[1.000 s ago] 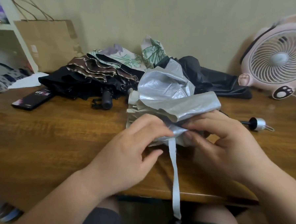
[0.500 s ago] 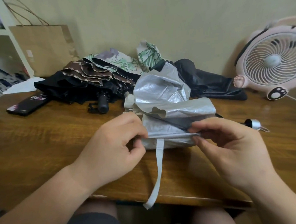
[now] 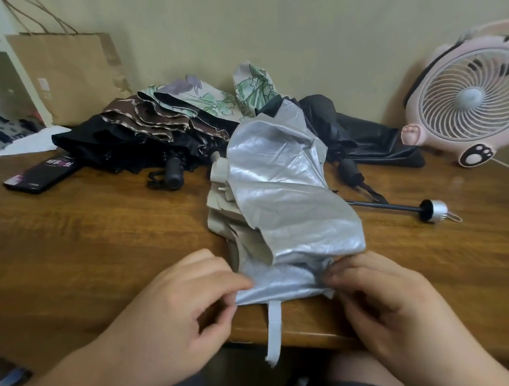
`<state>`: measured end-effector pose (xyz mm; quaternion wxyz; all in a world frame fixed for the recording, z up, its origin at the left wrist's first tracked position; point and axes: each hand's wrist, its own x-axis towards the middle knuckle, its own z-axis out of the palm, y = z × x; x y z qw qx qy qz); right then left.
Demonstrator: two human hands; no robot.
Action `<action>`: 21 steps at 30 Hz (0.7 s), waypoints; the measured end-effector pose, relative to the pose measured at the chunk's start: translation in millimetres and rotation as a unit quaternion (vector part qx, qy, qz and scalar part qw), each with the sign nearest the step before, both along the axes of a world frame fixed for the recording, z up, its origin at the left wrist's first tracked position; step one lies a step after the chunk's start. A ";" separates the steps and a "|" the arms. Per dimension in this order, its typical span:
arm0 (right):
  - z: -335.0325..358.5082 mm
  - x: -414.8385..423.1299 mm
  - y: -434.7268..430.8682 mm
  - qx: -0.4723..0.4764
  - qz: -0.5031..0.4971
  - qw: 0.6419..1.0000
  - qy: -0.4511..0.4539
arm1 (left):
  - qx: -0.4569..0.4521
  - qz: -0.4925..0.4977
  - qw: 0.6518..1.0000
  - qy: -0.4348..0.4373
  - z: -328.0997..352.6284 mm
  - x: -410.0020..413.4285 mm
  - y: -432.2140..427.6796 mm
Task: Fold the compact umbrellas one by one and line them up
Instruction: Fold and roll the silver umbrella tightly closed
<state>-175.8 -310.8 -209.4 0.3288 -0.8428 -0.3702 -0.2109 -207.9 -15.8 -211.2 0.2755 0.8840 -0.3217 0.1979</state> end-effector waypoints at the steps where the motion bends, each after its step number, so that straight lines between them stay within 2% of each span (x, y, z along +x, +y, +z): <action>1: -0.9 -1.8 0.3 -0.014 0.008 1.000 0.004 | 0.031 0.010 0.999 -0.004 -2.8 -1.3 0.3; 6: -5.0 -4.1 12.3 -0.090 -0.035 0.995 -0.028 | 0.116 0.060 0.991 -0.043 -1.6 -1.4 -10.9; 11: -11.4 -0.5 19.7 -0.077 -0.052 0.994 -0.052 | 0.151 0.073 0.985 -0.042 0.8 7.4 -13.7; 17: -13.6 -6.4 13.1 -0.103 -0.039 0.993 -0.036 | 0.136 0.030 0.990 0.014 -3.7 4.9 -5.2; 21: -15.8 -16.0 3.3 -0.083 -0.023 0.996 -0.038 | 0.127 0.011 0.992 0.018 -4.1 -2.8 -3.8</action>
